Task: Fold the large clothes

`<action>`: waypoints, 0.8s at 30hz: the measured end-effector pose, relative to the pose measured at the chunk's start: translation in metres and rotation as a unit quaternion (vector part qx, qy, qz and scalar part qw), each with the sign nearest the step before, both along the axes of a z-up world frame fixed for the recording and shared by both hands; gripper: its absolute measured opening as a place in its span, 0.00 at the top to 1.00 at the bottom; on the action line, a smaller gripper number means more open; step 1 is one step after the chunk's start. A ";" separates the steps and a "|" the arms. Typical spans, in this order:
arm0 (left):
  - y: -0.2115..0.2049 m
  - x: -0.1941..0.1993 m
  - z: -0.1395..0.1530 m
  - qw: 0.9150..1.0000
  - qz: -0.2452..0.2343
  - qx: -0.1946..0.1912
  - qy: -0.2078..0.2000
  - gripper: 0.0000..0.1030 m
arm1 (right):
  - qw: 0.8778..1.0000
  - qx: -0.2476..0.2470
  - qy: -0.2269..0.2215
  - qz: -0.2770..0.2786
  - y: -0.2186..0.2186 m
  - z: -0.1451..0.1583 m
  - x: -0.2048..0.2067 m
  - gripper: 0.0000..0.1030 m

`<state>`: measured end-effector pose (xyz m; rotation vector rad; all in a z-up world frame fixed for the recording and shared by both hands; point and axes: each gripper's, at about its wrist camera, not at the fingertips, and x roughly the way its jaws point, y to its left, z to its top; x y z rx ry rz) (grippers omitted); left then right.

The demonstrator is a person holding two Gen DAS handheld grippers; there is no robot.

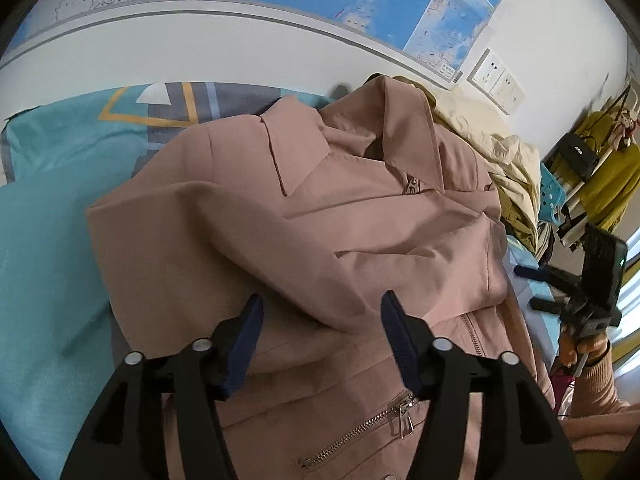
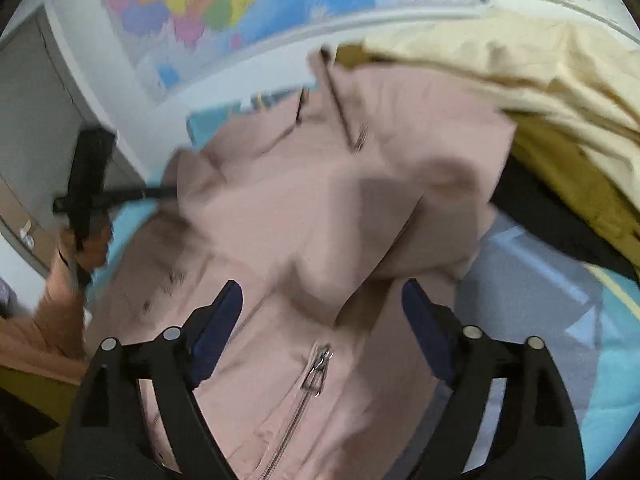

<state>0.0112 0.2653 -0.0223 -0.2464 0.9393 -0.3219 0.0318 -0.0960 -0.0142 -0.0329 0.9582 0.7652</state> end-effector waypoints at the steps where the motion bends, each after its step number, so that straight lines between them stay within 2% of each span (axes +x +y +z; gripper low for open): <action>1: -0.001 0.000 0.000 1.000 -0.001 0.002 0.000 0.42 | 1.000 -0.003 0.014 0.001 0.006 -0.010 0.005 0.26; 2: -0.002 -0.001 -0.001 1.000 -0.002 0.004 0.000 0.42 | 1.000 -0.001 0.024 0.000 0.011 -0.017 0.008 0.38; 3: -0.003 -0.001 -0.001 1.000 -0.003 0.004 0.000 0.42 | 0.999 0.012 0.044 0.006 0.016 -0.023 0.013 0.58; 4: -0.004 -0.001 -0.002 1.000 -0.004 0.005 0.001 0.42 | 0.998 0.025 0.056 0.012 0.018 -0.027 0.016 0.68; 5: -0.006 -0.002 -0.003 1.000 -0.004 0.008 0.002 0.42 | 0.997 0.037 0.062 0.016 0.017 -0.027 0.013 0.92; 6: -0.007 -0.003 -0.004 1.000 -0.005 0.013 0.003 0.42 | 0.993 0.080 0.079 0.030 0.013 -0.021 0.011 0.97; 9: -0.007 -0.010 -0.003 1.000 -0.013 0.015 0.000 0.42 | 0.985 0.144 0.067 0.059 0.002 0.011 -0.007 0.98; 13: -0.005 -0.021 0.002 0.999 -0.023 0.029 -0.012 0.42 | 0.963 0.256 0.042 0.069 -0.026 0.071 -0.021 0.98; 16: -0.003 -0.022 0.007 0.999 -0.021 0.042 -0.022 0.42 | 0.956 0.289 0.025 0.047 -0.039 0.092 -0.005 0.98; 17: -0.002 -0.019 0.009 0.999 -0.017 0.044 -0.022 0.42 | 0.960 0.279 0.022 0.026 -0.039 0.092 0.010 0.98; 20: -0.002 -0.006 0.008 0.998 -0.006 0.057 -0.020 0.42 | 0.962 0.263 0.066 -0.018 -0.041 0.068 0.056 0.97; 21: -0.003 -0.002 0.006 0.998 -0.002 0.062 -0.017 0.42 | 0.968 0.228 0.086 -0.063 -0.038 0.047 0.079 0.96; 22: -0.003 0.003 0.003 0.998 0.003 0.065 -0.012 0.42 | 0.969 0.207 0.104 -0.082 -0.035 0.032 0.092 0.93; 23: -0.003 0.009 0.000 0.998 0.009 0.069 -0.007 0.42 | 0.967 0.193 0.130 -0.108 -0.035 0.014 0.105 0.90; 24: -0.002 0.013 -0.003 0.997 0.015 0.074 -0.003 0.42 | 0.967 0.175 0.137 -0.127 -0.035 0.003 0.111 0.86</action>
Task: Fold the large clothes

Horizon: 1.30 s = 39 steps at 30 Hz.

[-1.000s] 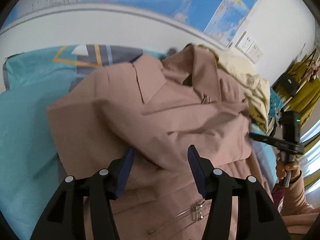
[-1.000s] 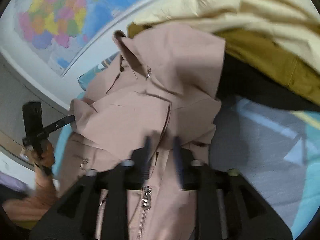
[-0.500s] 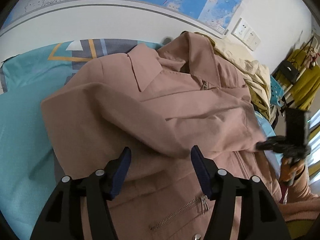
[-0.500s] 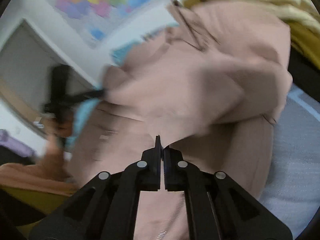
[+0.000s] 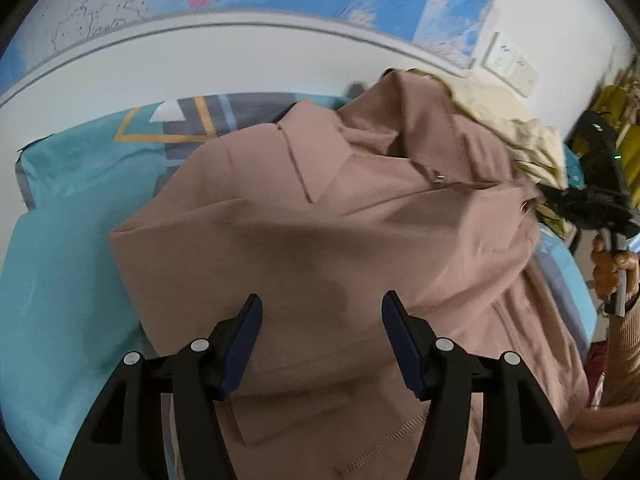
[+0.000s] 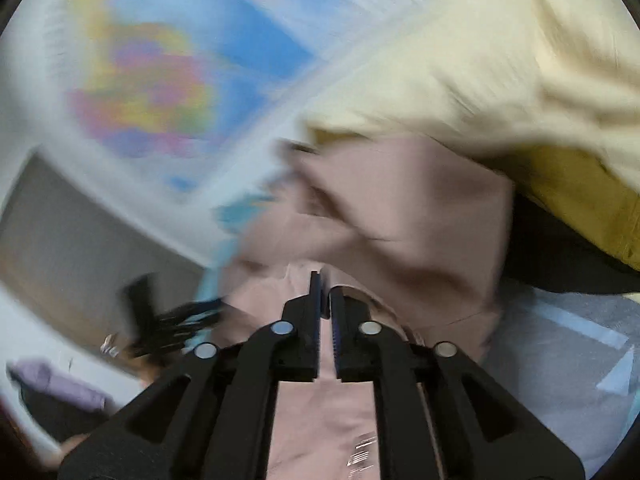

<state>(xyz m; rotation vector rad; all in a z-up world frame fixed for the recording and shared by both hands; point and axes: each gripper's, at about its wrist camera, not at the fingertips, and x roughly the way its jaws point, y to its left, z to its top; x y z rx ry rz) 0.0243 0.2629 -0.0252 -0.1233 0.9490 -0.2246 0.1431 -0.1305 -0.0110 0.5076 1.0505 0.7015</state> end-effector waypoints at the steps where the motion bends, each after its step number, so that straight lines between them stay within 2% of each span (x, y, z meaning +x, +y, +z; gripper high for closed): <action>1: 0.001 0.003 -0.003 1.000 0.006 0.004 0.003 0.42 | 1.000 -0.021 -0.005 -0.005 0.001 -0.005 0.002 0.85; 2: 0.004 0.006 -0.005 1.000 0.014 0.007 0.008 0.42 | 0.999 -0.041 -0.023 -0.010 0.002 -0.006 0.000 0.79; 4: 0.008 0.006 -0.008 1.000 0.021 0.009 0.014 0.42 | 0.998 -0.040 -0.041 -0.011 -0.001 -0.002 -0.010 0.66; 5: 0.012 0.005 -0.008 0.999 0.027 0.014 0.014 0.42 | 0.997 -0.045 -0.058 -0.009 -0.002 0.004 -0.017 0.56; 6: 0.015 0.003 -0.008 0.999 0.030 0.014 0.013 0.42 | 0.993 -0.069 -0.090 -0.013 -0.002 0.013 -0.028 0.52; 8: 0.023 -0.002 -0.006 0.999 0.032 -0.003 0.010 0.42 | 0.986 -0.096 -0.137 -0.010 -0.001 0.027 -0.048 0.48; 10: 0.027 -0.004 -0.006 0.999 0.030 -0.012 0.008 0.41 | 0.976 -0.115 -0.185 0.019 0.013 0.037 -0.067 0.48; 12: 0.023 -0.005 -0.007 1.000 0.024 -0.002 0.005 0.38 | 0.965 -0.155 -0.205 0.053 0.035 0.035 -0.070 0.46; 15: 0.014 -0.001 -0.011 1.000 0.025 0.003 0.005 0.33 | 0.959 -0.186 -0.199 0.080 0.058 0.018 -0.055 0.49; 19: 0.008 0.006 -0.018 0.999 0.034 0.020 0.007 0.30 | 0.963 -0.215 -0.154 0.046 0.053 -0.014 -0.020 0.57; 21: 0.009 0.010 -0.022 0.999 0.039 0.022 0.011 0.30 | 0.969 -0.208 -0.132 0.031 0.046 -0.022 -0.011 0.60; 23: 0.008 0.009 -0.021 0.999 0.040 0.025 0.011 0.30 | 0.968 -0.208 -0.138 0.026 0.042 -0.018 -0.019 0.57; 26: 0.008 -0.002 -0.012 0.999 0.028 0.015 -0.007 0.30 | 0.965 -0.193 -0.176 0.037 0.043 0.002 -0.044 0.55; 30: 0.004 -0.022 -0.003 0.999 0.020 0.025 -0.028 0.30 | 0.956 -0.175 -0.212 0.099 0.062 0.016 -0.073 0.51; 33: -0.001 -0.033 -0.007 0.999 0.005 0.038 -0.030 0.30 | 0.953 -0.192 -0.197 0.130 0.081 0.000 -0.070 0.48; 36: -0.003 -0.034 -0.020 0.999 0.000 0.049 -0.008 0.30 | 0.952 -0.226 -0.170 0.114 0.083 -0.021 -0.052 0.52; 39: -0.004 -0.035 -0.025 0.998 0.009 0.065 -0.005 0.30 | 0.961 -0.203 -0.159 0.103 0.075 -0.024 -0.048 0.54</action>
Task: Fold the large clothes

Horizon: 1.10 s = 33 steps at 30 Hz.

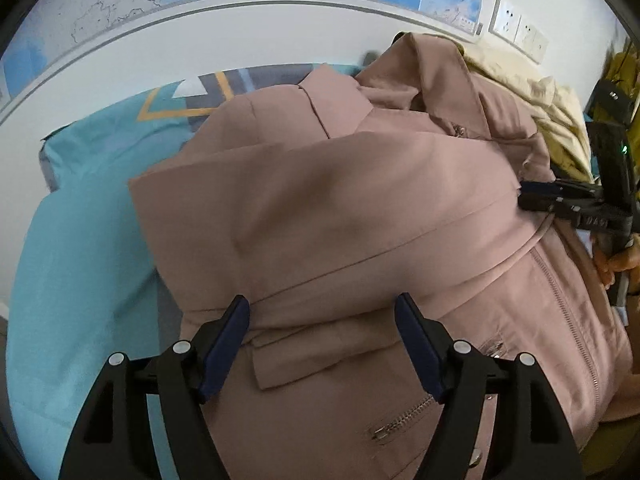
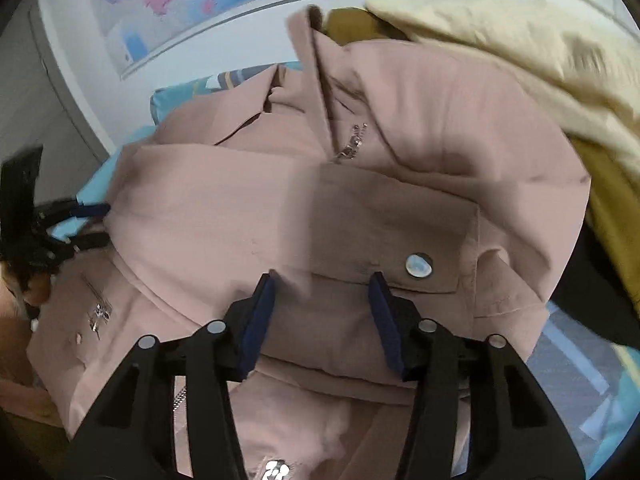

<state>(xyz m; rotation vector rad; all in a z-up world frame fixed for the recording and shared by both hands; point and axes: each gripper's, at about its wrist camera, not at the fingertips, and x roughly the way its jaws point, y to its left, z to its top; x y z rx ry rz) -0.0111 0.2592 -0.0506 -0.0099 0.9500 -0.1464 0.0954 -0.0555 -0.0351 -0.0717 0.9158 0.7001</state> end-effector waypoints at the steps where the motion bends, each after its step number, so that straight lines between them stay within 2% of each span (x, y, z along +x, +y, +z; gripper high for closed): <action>1: -0.001 -0.004 0.004 1.000 0.000 0.001 -0.007 0.29 | 1.000 0.001 -0.001 -0.002 -0.001 0.002 -0.002 0.54; 5: -0.005 -0.015 0.018 1.000 0.007 0.003 -0.028 0.28 | 1.000 -0.003 -0.021 -0.005 -0.007 0.015 -0.022 0.45; 12: -0.021 -0.031 0.029 0.998 0.008 0.023 -0.050 0.28 | 0.999 0.021 -0.039 0.023 -0.002 0.031 -0.045 0.42; 17: -0.032 -0.037 0.026 0.998 0.005 0.037 -0.050 0.28 | 0.999 0.007 -0.025 0.018 0.004 0.019 -0.038 0.43; 20: -0.032 -0.040 0.022 0.998 0.010 0.039 -0.047 0.27 | 1.000 0.004 -0.004 0.005 -0.001 0.003 -0.028 0.48; 22: -0.027 -0.043 0.018 0.998 0.020 0.034 -0.043 0.27 | 1.000 0.006 0.006 -0.004 -0.005 -0.004 -0.025 0.54; 26: -0.007 -0.055 0.012 0.998 0.055 0.006 -0.035 0.27 | 1.000 0.023 0.007 -0.011 -0.014 0.003 -0.030 0.54; 31: 0.026 -0.090 0.025 0.993 0.082 -0.059 -0.053 0.18 | 0.997 0.071 0.002 -0.009 -0.050 0.028 -0.058 0.38; 33: 0.035 -0.104 0.027 0.992 0.090 -0.066 -0.058 0.17 | 0.996 0.092 0.009 -0.017 -0.072 0.034 -0.069 0.30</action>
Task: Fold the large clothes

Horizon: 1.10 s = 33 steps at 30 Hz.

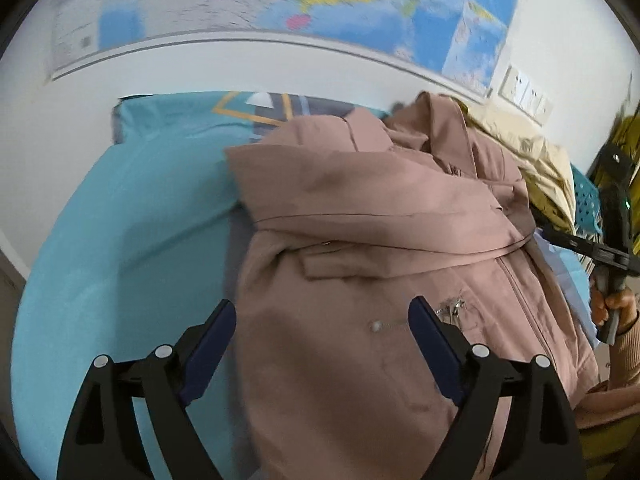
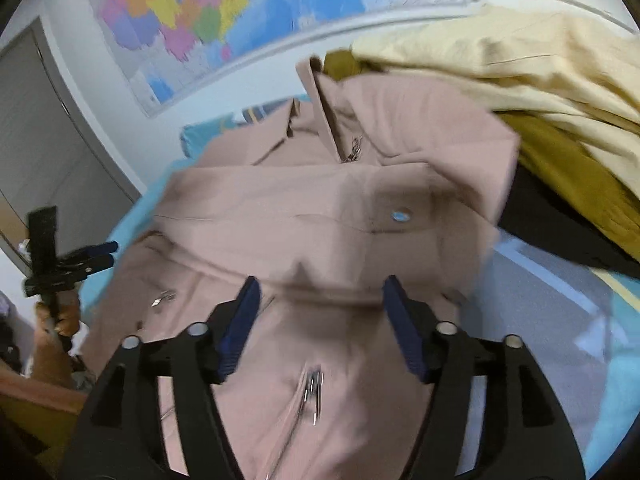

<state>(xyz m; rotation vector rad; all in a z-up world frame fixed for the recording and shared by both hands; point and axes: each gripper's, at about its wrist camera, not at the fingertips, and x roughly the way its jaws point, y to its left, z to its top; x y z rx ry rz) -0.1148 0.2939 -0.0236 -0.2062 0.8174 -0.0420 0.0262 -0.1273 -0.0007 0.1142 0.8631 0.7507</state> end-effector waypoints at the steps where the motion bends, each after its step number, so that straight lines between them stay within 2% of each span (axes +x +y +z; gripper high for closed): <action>1: 0.006 -0.006 -0.001 1.000 0.002 -0.010 0.001 0.16 | 1.000 0.010 0.006 -0.003 -0.012 0.001 -0.007 0.29; 4: 0.018 -0.021 -0.011 0.999 0.006 -0.044 0.018 0.16 | 0.999 0.018 0.021 -0.026 -0.040 -0.003 -0.025 0.19; 9: 0.017 -0.036 -0.035 0.995 -0.014 -0.078 0.061 0.16 | 0.996 0.033 0.076 -0.024 -0.065 -0.035 -0.051 0.17; 12: 0.008 -0.046 -0.039 0.995 -0.024 -0.081 0.058 0.13 | 0.995 0.036 0.092 -0.011 -0.063 -0.048 -0.067 0.17; 15: 0.001 -0.051 -0.039 0.991 -0.046 -0.113 0.050 0.11 | 0.995 0.043 0.085 0.004 -0.058 -0.051 -0.079 0.15; 19: -0.018 -0.053 -0.043 0.990 -0.076 -0.104 0.054 0.07 | 0.995 0.048 0.078 0.029 -0.045 -0.054 -0.090 0.15; 21: -0.027 -0.054 -0.042 0.988 -0.096 -0.112 0.055 0.07 | 0.996 0.045 0.070 0.036 -0.037 -0.054 -0.096 0.15; 24: -0.042 -0.057 -0.042 0.980 -0.132 -0.141 0.056 0.07 | 0.992 0.076 0.086 0.043 -0.036 -0.057 -0.097 0.15; 26: -0.051 -0.059 -0.043 0.981 -0.134 -0.126 0.053 0.07 | 0.991 0.085 0.087 0.050 -0.036 -0.059 -0.099 0.15; 31: -0.057 -0.053 -0.045 0.984 -0.122 -0.120 0.048 0.07 | 0.990 0.093 0.088 0.055 -0.030 -0.060 -0.101 0.15; 32: -0.058 -0.051 -0.045 0.986 -0.115 -0.115 0.047 0.08 | 0.990 0.096 0.089 0.059 -0.029 -0.061 -0.101 0.16; 33: -0.058 -0.048 -0.044 0.988 -0.100 -0.111 0.046 0.14 | 0.988 0.101 0.094 0.063 -0.027 -0.062 -0.102 0.28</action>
